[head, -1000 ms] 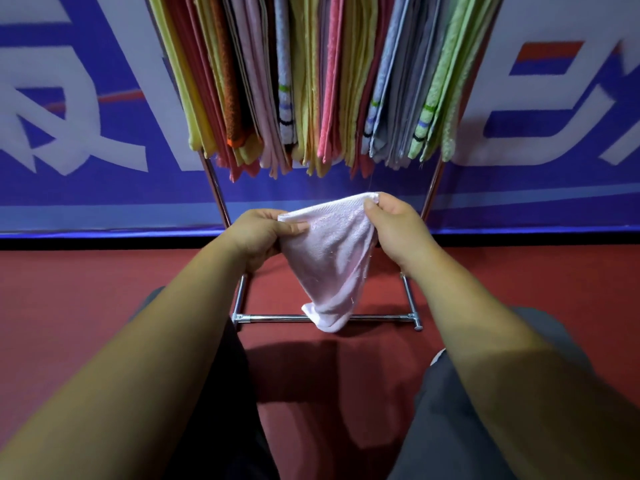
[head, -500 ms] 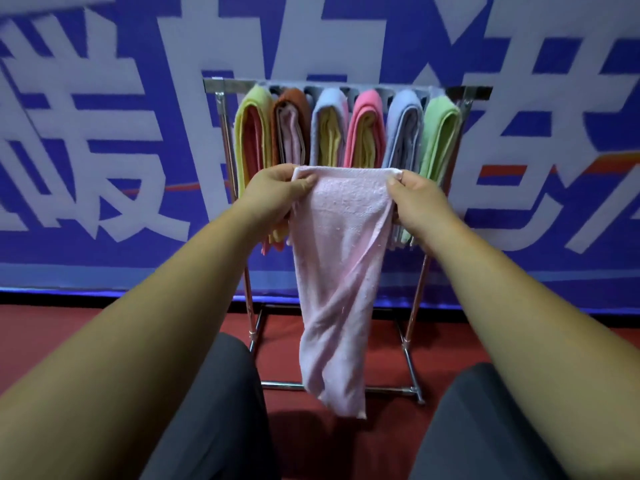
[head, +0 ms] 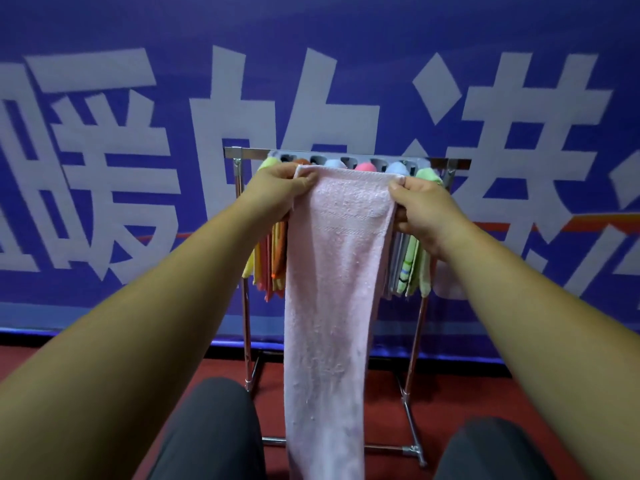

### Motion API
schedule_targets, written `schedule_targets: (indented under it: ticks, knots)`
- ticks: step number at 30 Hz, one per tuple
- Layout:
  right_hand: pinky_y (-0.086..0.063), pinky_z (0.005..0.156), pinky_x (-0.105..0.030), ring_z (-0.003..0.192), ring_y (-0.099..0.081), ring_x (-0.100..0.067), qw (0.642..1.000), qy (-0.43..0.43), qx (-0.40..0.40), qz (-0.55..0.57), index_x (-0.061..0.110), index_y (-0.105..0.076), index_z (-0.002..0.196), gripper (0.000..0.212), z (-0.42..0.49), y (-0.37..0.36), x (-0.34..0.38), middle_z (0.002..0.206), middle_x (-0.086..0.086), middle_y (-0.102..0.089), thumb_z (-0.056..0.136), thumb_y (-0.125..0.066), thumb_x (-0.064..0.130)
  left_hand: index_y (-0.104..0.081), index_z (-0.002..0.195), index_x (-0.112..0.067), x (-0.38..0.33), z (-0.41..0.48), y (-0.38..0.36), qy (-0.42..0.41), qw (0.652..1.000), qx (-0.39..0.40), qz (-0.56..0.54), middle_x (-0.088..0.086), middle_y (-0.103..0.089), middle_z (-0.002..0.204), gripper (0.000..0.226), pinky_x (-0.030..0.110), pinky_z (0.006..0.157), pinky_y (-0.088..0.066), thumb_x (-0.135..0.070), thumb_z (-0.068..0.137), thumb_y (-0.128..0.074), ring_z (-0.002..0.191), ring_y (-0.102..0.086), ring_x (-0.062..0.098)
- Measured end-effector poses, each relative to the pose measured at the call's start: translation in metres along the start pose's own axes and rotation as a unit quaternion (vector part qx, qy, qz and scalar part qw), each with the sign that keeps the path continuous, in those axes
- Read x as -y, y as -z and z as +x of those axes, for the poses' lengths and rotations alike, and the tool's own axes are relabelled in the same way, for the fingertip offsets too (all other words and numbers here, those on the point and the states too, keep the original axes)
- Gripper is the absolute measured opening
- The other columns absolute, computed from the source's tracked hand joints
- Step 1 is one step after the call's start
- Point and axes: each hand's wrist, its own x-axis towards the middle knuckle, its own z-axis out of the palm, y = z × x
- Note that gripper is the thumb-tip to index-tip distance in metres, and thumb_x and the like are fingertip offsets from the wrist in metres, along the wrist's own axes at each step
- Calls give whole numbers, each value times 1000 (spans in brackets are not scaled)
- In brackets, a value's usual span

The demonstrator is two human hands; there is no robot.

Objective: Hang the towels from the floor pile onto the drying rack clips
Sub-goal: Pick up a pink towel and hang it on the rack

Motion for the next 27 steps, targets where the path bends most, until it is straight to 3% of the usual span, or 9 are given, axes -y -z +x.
schedule_targets:
  ticks: [3,7,9,13,17,20,24,25,27]
  knots:
    - [-67,75,-42,81,-75,-19,1000,-23,6,-18,16,-75,117,24,-1,-5,1,93,-4,-78,111,-54,28,-78,120,-28,2,1,-1,31,999,-16,20,0,-72,111,24,38,90,-58,-40,100,-70,103,-66,21]
    - [-55,47,-27,37,-50,-4,995,-88,37,-12,16,-64,105,17,-4,-15,-8,47,11,-54,112,-49,18,-79,115,-28,16,0,-11,94,994,-43,21,3,-73,110,21,47,95,-61,-39,97,-74,104,-68,28]
    - [-57,49,-31,34,-45,-4,994,-99,38,1,17,-61,99,17,-4,-19,-12,45,11,-50,109,-47,12,-77,122,-24,19,-3,-14,115,992,-55,15,6,-72,111,29,46,92,-61,-40,98,-73,103,-68,29]
    - [-65,81,-61,70,-62,-24,993,-113,39,20,12,-65,106,16,-3,-25,-18,82,-8,-65,99,-50,12,-79,114,-19,27,-5,-21,127,990,-65,-12,10,-73,104,25,45,80,-67,-35,96,-76,90,-72,29]
    - [-62,94,-56,75,-68,-22,994,-106,9,15,14,-69,119,26,-3,-28,-23,87,-3,-71,98,-56,22,-80,102,-14,29,-7,-27,126,989,-72,-22,14,-72,92,18,38,65,-66,-29,93,-79,70,-70,27]
    - [-62,94,-58,98,-72,-33,995,-101,-16,20,19,-71,115,32,4,-31,-31,103,-9,-74,88,-59,30,-80,101,-16,24,-9,-33,122,990,-75,-11,17,-75,95,17,44,73,-68,-29,90,-79,78,-75,31]
    - [-63,88,-60,109,-72,-45,993,-107,-20,41,23,-71,123,45,13,-38,-50,115,-26,-72,82,-61,38,-81,96,-16,21,-17,-41,99,992,-60,-44,17,-77,93,8,45,70,-68,-17,92,-76,80,-77,33]
    - [-64,87,-59,107,-73,-44,993,-102,-21,48,22,-72,121,42,-1,-43,-38,114,-27,-72,84,-61,37,-82,96,-14,20,-21,-43,92,993,-50,-60,18,-77,93,8,45,70,-68,-14,92,-74,82,-78,34]
    - [-66,74,-49,81,-71,-34,994,-91,-14,52,19,-73,104,21,-11,-49,-33,85,-16,-72,94,-59,30,-81,99,-10,20,-26,-49,85,992,-30,-92,20,-77,95,11,44,70,-68,-8,94,-71,86,-78,36]
